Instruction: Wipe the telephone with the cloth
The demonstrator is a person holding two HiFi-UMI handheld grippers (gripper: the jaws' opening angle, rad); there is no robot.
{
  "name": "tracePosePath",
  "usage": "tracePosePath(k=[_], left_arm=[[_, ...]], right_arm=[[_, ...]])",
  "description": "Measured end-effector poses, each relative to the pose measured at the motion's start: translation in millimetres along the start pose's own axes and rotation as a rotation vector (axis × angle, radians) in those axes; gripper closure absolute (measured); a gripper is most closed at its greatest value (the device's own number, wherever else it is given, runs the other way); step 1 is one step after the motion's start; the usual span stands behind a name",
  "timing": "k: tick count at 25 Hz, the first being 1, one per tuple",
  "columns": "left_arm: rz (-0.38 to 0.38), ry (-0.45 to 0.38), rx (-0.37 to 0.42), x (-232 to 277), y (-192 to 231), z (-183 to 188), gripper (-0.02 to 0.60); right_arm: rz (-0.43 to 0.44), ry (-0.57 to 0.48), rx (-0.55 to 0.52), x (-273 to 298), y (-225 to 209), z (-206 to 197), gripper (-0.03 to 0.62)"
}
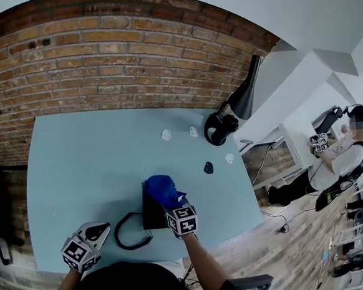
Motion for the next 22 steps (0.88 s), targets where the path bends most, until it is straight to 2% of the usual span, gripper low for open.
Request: tracePosePath(k=[22], left_arm=[[-0.020,-0.006,0.018,1,-5,2,0.560]], right_arm=[[0.011,0.015,0.008,-19,15,-35,0.462]])
Point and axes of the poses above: the fingertips, and each gripper's own axes: x forward along the fingers, y to its left, z out of its top, the point moved 6 cm from there along -x, backward along the fingers, and after that the axes turned 2 degrees about x, right-handed, at the moved point
